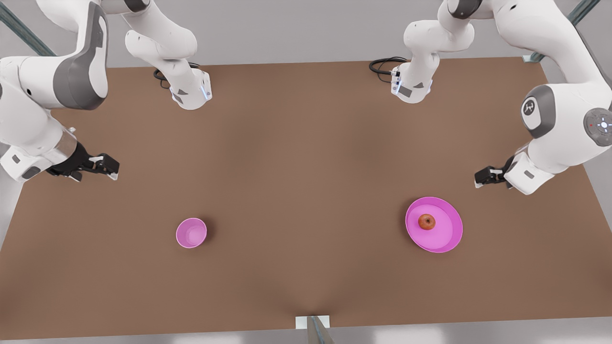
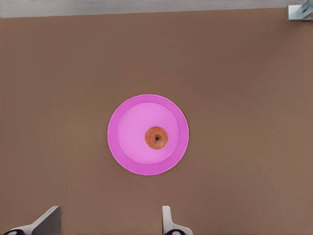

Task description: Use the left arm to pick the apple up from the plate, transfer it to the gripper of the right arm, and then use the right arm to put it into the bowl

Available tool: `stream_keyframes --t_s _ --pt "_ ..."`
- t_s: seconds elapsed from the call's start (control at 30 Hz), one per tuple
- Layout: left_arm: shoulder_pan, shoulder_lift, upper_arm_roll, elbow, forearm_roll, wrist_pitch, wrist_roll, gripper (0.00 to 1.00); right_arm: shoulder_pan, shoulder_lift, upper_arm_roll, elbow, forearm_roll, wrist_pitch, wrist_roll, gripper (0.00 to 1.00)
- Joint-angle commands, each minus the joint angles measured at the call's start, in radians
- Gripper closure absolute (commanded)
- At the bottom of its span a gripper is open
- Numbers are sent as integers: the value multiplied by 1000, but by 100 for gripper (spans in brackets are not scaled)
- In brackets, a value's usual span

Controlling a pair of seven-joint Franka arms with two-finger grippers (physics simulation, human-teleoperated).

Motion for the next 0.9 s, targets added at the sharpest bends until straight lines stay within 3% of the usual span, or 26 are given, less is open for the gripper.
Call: stream_keyframes --t_s 0.0,0.2,0.43,0.63,0.87 --pt "0 1 0 1 -3 45 -11 0 6 -2 3 2 -1 7 -1 0" --pt "-47 166 -1 -24 -43 187 58 0 9 4 40 2 -4 19 28 0" --pt "-81 174 -3 -463 -69 850 61 0 9 6 58 -1 -3 13 56 0" --pt "-81 260 -3 -541 -72 1029 61 0 6 6 57 -1 -3 13 52 0" --pt "-89 294 -3 -541 -72 1043 61 0 1 6 55 -1 -3 11 52 0"
